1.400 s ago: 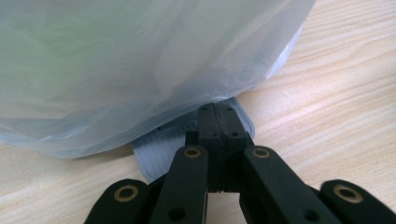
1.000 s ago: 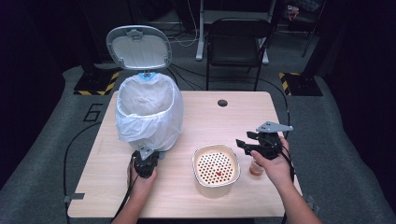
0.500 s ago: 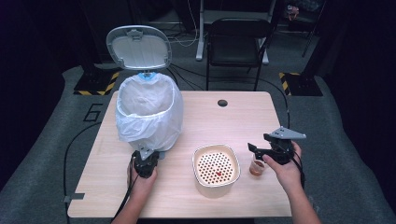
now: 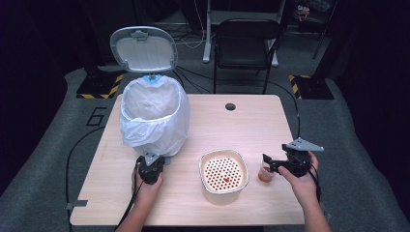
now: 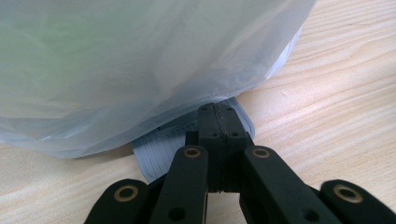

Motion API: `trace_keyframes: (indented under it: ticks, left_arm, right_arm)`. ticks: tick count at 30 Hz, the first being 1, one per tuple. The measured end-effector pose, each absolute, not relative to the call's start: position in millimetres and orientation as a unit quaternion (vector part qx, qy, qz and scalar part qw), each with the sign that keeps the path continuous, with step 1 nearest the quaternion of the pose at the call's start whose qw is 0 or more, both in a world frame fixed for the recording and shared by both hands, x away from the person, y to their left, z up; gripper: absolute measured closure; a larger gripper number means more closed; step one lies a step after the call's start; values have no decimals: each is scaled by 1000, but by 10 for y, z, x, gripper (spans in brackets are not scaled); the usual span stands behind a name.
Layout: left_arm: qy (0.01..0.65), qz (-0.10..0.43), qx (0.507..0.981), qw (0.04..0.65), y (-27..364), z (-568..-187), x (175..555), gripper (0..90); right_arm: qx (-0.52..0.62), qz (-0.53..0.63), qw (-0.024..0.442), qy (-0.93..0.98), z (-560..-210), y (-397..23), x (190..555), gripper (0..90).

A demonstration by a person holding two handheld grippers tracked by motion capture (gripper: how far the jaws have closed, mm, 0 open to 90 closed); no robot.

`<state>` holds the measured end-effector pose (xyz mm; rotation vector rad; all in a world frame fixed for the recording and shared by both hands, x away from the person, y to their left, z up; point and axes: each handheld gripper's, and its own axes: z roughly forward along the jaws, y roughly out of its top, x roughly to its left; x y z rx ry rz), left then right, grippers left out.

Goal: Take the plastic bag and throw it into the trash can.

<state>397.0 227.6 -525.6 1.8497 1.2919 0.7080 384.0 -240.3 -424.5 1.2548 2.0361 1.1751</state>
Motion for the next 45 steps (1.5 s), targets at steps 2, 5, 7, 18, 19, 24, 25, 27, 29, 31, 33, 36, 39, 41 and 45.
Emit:
trace_keyframes:
  ticks: [2,5,7,18,19,24,25,27,29,31,33,36,39,41,45]
  left_arm:
    - [505,277,724,379,2277,-5256,3971,900]
    - [505,278,724,378,2277,-5255,3971,900]
    - [505,277,725,378,2279,-5255,3971,900]
    - [505,277,724,379,2277,-5255,3970,900]
    - [505,277,724,379,2278,-5255,3970,900]
    - [505,277,724,378,2278,-5255,3970,900]
    - [505,277,724,379,2278,-5255,3970,900]
    - [505,277,724,379,2277,-5255,3970,900]
    - [505,277,724,379,2278,-5255,3970,900]
    - [505,277,724,379,2278,-5255,3971,900]
    - [505,277,724,378,2278,-5255,3970,900]
    - [505,277,724,379,2279,-5255,3971,900]
    - [505,277,724,379,2277,-5255,3970,900]
    - [506,277,724,379,2277,-5255,3970,900]
    - [505,277,724,378,2277,-5255,3970,900]
  right_arm:
    - [457,428,234,744,-4262,-2391,3837,116]
    - [455,420,227,751,-4342,-2350,3825,109]
    - [455,417,226,754,-4370,-2348,3822,109]
    - [461,401,212,763,-4645,-2334,3787,119]
    - [460,401,210,764,-4662,-2338,3789,125]
    - [463,404,201,763,-4742,-2349,3789,150]
    - [463,404,199,763,-4753,-2349,3791,150]
    - [462,400,200,766,-4783,-2350,3795,150]
    - [462,397,200,768,-4807,-2347,3797,151]
    - [461,390,203,771,-4826,-2338,3799,154]
    - [460,386,205,773,-4847,-2323,3803,162]
    - [456,382,210,776,-4856,-2321,3804,204]
    - [455,382,211,776,-4857,-2325,3813,210]
    - [456,388,210,773,-4854,-2326,3810,238]
    - [451,391,214,773,-4830,-2338,3798,268]
